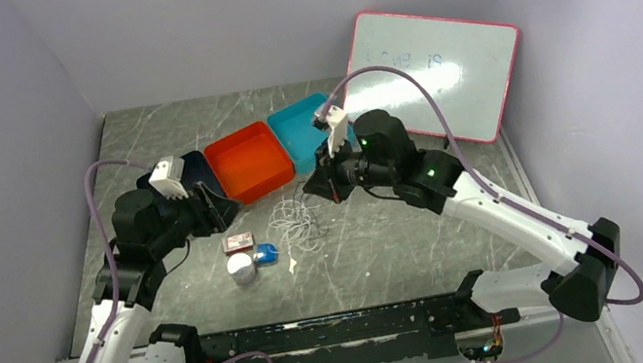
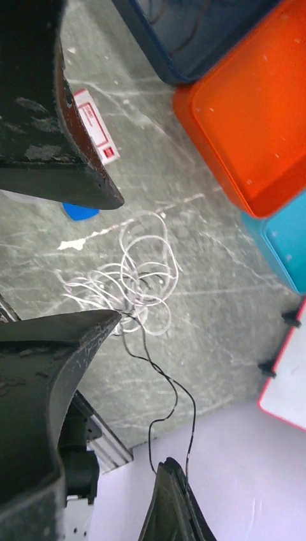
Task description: Untangle the cables
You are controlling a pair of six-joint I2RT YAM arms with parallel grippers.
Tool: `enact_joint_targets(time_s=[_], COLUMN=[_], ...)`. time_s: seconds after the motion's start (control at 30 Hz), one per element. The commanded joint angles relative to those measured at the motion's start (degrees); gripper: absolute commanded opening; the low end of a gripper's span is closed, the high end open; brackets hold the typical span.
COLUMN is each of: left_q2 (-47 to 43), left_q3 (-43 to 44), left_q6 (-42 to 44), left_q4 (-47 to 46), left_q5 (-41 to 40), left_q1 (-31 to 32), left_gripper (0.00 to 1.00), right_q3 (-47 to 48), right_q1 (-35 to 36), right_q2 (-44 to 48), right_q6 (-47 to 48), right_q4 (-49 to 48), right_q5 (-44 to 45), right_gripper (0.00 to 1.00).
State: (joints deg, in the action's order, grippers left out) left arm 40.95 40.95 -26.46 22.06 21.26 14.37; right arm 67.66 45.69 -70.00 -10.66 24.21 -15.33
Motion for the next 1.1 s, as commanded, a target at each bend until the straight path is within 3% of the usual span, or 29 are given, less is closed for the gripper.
enact_joint_targets(time_s=[0.0, 0.13, 0.4, 0.73, 0.97, 1.07], left_q2=[-2.5, -2.5, 1.4, 3.6, 6.1, 8.4], left_q3=[-1.3, -2.7, -4.4, -10.6, -13.5, -13.4], left_q6=[-2.7, -3.8, -3.8, -4.7, -6.4, -6.4], left_q4=[-10.4, -17.5, -28.0, -28.8, -30.7, -31.0], left_q5=[4.2, 4.9, 6.2, -1.5, -7.4, -10.0], left_q1=[1.7, 3.8, 10.1, 19.8, 27.9, 31.1], left_gripper=[0.65, 0.71, 0.73, 0.71, 0.70, 0.65], right_q3=[-2.4, -3.6, -3.3, -6.5, -6.9, -6.8], right_q1=[1.2, 1.8, 2.2, 2.3, 2.2, 2.3], right_q2=[3.7, 5.1, 5.4, 9.4, 9.5, 9.6], right_q6=[-12.8, -17.9, -21.5, -24.7, -25.5, -25.4], right_q4=[-10.4, -14.8, -15.1, -16.7, -17.3, -17.2], right_q5=[-0.7, -0.1, 3.9, 11.1, 11.0, 11.0], right_gripper=[0.00, 0.00, 0.00, 0.00, 0.00, 0.00])
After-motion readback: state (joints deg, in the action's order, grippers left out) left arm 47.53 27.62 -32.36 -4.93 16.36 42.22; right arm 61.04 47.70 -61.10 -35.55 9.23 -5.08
